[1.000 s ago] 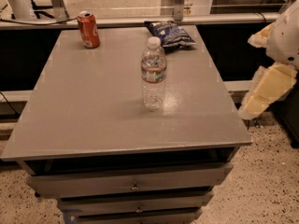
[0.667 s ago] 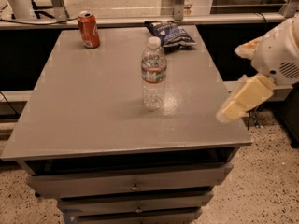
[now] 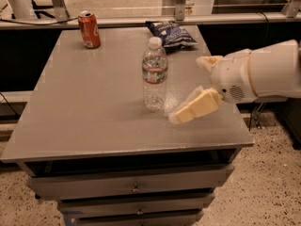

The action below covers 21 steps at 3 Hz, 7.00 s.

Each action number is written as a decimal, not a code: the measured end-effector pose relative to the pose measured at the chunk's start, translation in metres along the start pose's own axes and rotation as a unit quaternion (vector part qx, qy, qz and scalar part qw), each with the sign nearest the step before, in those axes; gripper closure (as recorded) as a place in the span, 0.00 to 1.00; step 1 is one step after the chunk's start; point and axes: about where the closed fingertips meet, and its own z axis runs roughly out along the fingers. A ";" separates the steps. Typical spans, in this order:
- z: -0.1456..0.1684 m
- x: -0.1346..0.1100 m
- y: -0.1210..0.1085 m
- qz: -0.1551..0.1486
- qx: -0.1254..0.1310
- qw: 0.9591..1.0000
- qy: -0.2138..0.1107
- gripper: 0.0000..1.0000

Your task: Knock water bottle over

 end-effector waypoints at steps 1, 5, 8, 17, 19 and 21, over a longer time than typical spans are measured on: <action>0.043 -0.024 0.003 0.015 -0.012 0.996 -0.082 0.00; 0.101 -0.051 -0.005 0.033 -0.020 0.982 -0.184 0.64; 0.075 -0.085 -0.019 -0.146 -0.080 0.986 -0.001 1.00; 0.127 0.013 0.032 -0.449 -0.228 0.791 0.347 0.00; 0.113 0.009 0.028 -0.443 -0.220 0.800 0.340 0.00; 0.068 0.013 -0.026 -0.348 -0.190 0.877 0.270 0.00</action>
Offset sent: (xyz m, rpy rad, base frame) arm 0.0505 0.1251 -0.0172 0.4463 -0.0615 0.0689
